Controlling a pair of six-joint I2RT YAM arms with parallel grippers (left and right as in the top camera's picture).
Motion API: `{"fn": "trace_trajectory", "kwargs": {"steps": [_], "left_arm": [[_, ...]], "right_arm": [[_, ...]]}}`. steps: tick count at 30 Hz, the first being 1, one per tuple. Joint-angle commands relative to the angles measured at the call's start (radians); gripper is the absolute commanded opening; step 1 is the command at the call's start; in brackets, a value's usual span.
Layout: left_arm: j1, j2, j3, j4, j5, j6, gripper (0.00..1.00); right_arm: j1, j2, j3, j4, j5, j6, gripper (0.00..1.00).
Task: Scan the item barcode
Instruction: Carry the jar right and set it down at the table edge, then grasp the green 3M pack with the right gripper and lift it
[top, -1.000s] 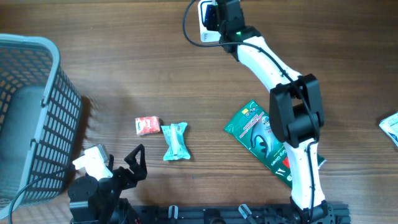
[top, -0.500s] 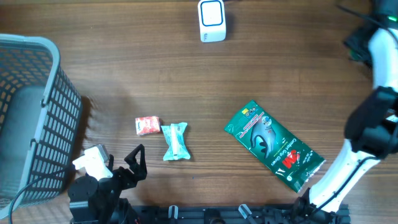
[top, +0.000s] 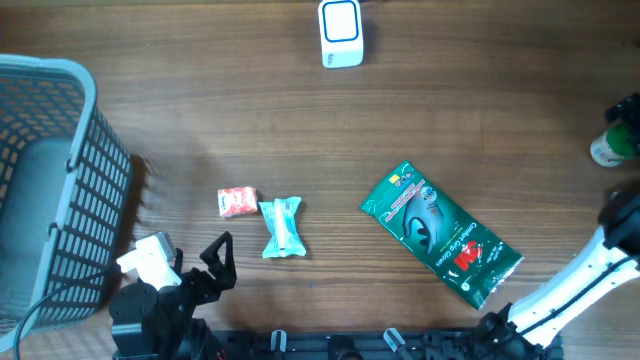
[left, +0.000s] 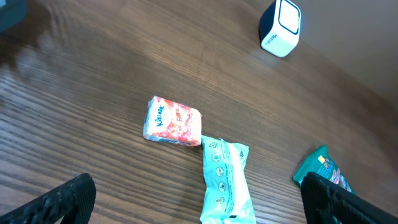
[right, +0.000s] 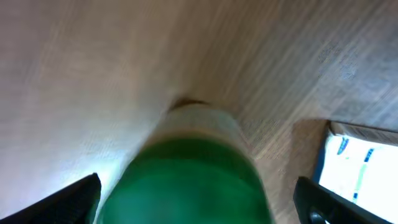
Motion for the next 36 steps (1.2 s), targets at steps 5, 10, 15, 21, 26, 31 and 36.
{"fn": "trace_trajectory", "kwargs": {"steps": [5,10,15,21,26,31,36], "left_arm": [[0.005,-0.008,-0.002,0.003,0.016,-0.005,1.00],[0.005,-0.008,-0.002,0.003,0.016,-0.005,1.00],[0.005,-0.008,-0.002,0.003,0.016,-0.005,1.00],[0.005,-0.008,-0.002,0.003,0.016,-0.005,1.00],[0.005,-0.008,-0.002,0.003,0.016,-0.005,1.00],[0.005,-0.008,-0.002,0.003,0.016,-0.005,1.00],[0.005,-0.008,-0.002,0.003,0.016,-0.005,1.00]], "right_arm": [[0.039,-0.230,0.137,-0.111,-0.462,-0.014,1.00],[0.222,-0.323,0.137,-0.314,-0.331,-0.073,0.99],[0.570,-0.323,0.045,-0.505,-0.274,-0.184,1.00],[0.900,-0.323,-0.263,-0.460,-0.060,-0.090,1.00],[1.020,-0.323,-0.578,-0.248,-0.049,-0.281,1.00],[1.024,-0.322,-0.809,0.093,0.008,-0.307,1.00],[1.024,-0.321,-1.051,0.435,0.114,-0.305,0.46]]}}
